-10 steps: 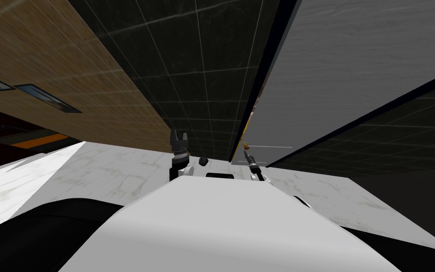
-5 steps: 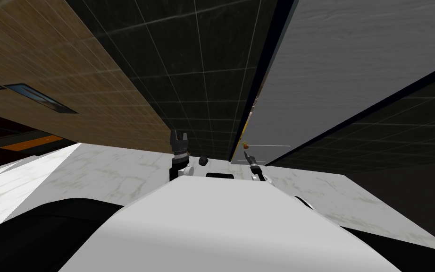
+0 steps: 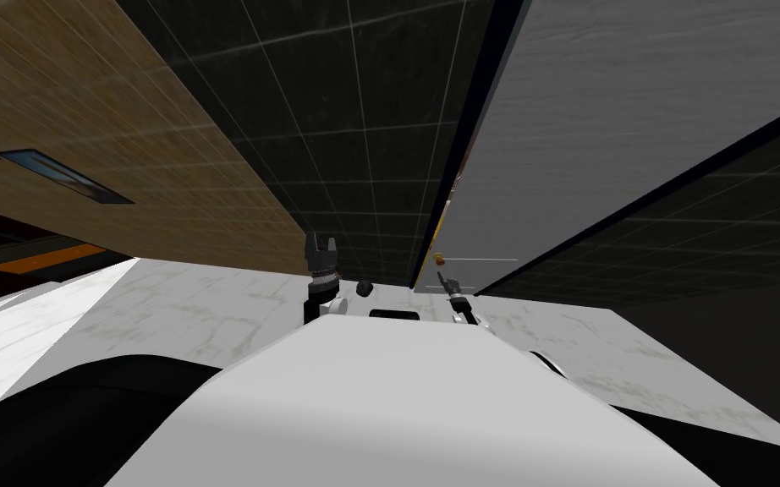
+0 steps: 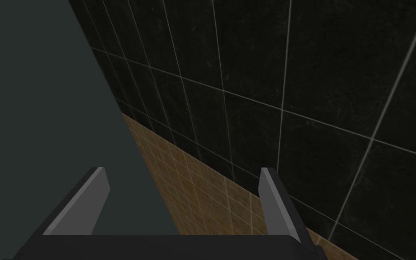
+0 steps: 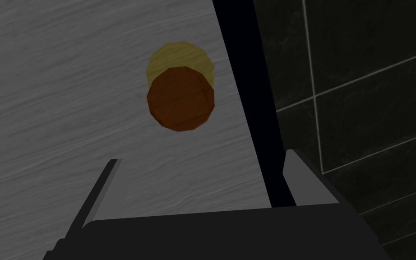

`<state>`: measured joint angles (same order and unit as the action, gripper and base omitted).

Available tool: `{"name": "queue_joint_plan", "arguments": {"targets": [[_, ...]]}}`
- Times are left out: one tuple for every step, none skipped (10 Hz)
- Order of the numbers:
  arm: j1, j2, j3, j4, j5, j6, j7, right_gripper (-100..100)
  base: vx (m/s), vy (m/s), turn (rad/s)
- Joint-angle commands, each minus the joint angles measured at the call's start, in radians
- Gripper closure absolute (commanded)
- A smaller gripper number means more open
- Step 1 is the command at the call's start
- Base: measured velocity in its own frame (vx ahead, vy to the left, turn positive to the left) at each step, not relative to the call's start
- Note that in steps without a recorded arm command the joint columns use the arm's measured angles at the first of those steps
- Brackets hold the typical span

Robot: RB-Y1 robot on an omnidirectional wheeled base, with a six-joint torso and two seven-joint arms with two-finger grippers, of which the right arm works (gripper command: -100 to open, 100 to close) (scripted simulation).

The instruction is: Pull the door open

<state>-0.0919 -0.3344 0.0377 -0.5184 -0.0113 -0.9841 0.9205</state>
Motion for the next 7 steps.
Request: {"name": "queue_joint_plan", "arguments": {"targets": [[-0.001, -0.006, 0.001, 0.009, 0.004, -0.007, 0.050, -100, -0.022, 0.011, -0.036], [-0.001, -0.009, 0.002, 0.012, 0.006, -0.011, 0.078, -100, -0.021, 0.012, -0.039], [-0.002, -0.013, 0.002, 0.016, 0.008, -0.014, 0.106, -100, -0.022, 0.013, -0.038], [-0.002, -0.016, 0.003, 0.020, 0.010, -0.017, 0.130, -100, -0.020, 0.012, -0.028], [-0.002, -0.019, 0.003, 0.023, 0.012, -0.020, 0.153, -100, -0.019, 0.010, -0.029], [-0.002, -0.022, 0.004, 0.026, 0.014, -0.023, 0.175, -100, -0.020, 0.011, -0.028], [-0.002, -0.024, 0.004, 0.029, 0.016, -0.025, 0.193, -100, -0.020, 0.009, -0.028]]}}
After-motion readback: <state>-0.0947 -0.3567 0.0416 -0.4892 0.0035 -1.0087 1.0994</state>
